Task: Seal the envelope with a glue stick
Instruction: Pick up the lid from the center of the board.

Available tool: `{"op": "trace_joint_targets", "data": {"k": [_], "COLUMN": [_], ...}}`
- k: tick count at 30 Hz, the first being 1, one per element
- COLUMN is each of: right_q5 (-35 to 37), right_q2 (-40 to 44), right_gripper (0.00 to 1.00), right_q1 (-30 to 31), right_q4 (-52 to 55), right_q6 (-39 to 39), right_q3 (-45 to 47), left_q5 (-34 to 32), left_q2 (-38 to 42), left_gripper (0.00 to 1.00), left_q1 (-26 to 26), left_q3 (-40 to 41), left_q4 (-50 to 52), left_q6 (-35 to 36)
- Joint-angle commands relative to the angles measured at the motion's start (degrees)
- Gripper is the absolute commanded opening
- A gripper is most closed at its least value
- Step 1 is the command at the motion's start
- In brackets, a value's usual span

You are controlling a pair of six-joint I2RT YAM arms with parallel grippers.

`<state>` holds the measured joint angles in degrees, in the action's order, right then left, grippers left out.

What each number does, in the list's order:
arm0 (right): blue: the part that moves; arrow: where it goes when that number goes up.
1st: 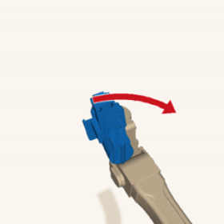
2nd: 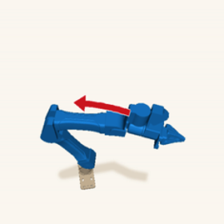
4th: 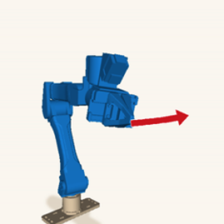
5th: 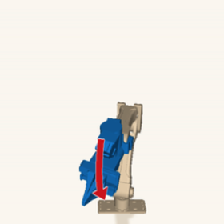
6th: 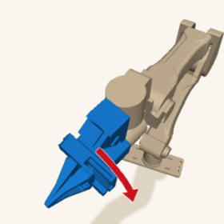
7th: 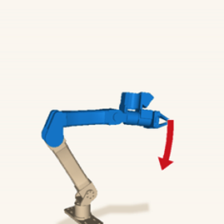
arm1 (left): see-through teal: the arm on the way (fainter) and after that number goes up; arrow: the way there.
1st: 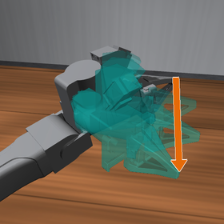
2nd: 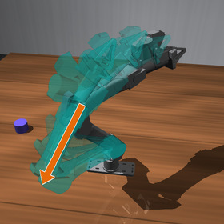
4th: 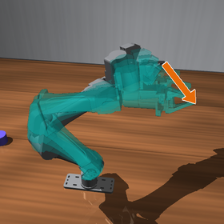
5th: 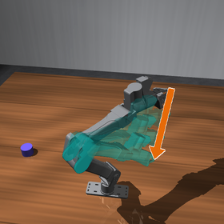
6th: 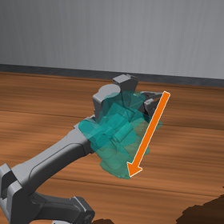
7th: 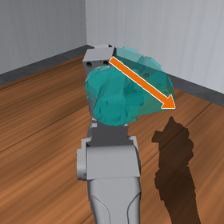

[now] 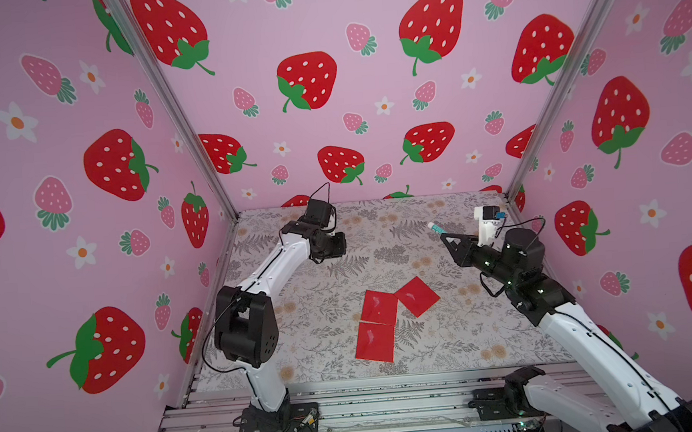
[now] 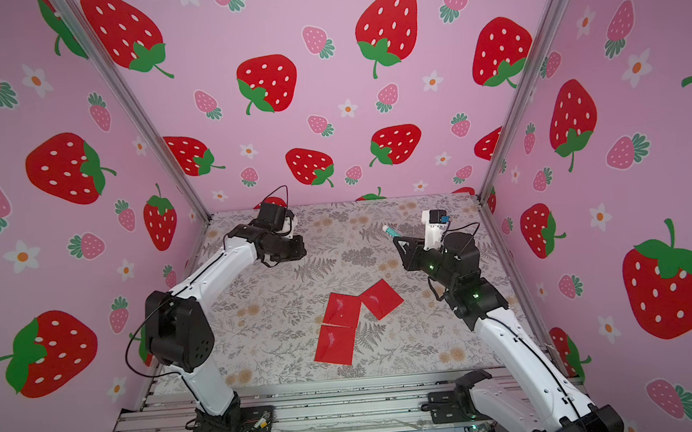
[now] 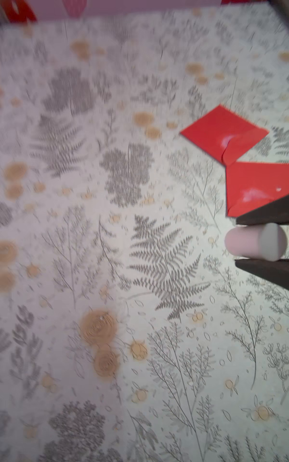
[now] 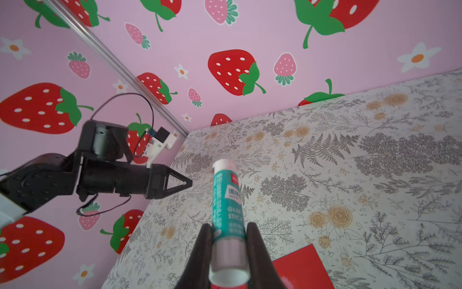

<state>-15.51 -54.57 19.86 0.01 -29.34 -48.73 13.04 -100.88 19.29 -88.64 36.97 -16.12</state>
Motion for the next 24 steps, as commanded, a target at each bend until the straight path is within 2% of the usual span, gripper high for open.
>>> {"op": "trace_joint_targets", "data": {"k": [1, 6, 11, 17, 20, 24], "right_q5": [-6.6, -14.9, -22.6, -27.4, -29.4, -31.0], "right_q2": [1.9, 6.1, 8.5, 9.5, 10.4, 12.3], "right_gripper": [0.05, 0.04, 0.0, 0.0, 0.0, 0.0], "right_q1": [-0.3, -0.3, 0.0, 0.8, 1.1, 1.5], "right_q4": [-0.5, -1.9, -8.7, -14.5, -17.6, -21.1], "right_q6": [9.9, 18.7, 21.2, 19.9, 19.4, 18.9], "right_q3": [-1.9, -2.2, -0.4, -0.7, -0.2, 1.2], "left_q5": [13.8, 29.4, 42.7, 49.4, 49.7, 48.2], "left_q2": [5.9, 13.2, 16.7, 21.3, 23.4, 25.4], "left_gripper": [0.0, 0.0, 0.0, 0.0, 0.0, 0.0], "left_q1": [0.8, 2.1, 4.4, 12.0, 14.8, 15.8], "left_q3": [2.6, 5.5, 5.2, 3.3, 2.9, 3.0], "left_q4": [-6.5, -15.3, -23.7, -25.6, -25.8, -27.8], "left_q6": [2.7, 1.2, -2.3, 1.7, 3.8, 3.0]}}
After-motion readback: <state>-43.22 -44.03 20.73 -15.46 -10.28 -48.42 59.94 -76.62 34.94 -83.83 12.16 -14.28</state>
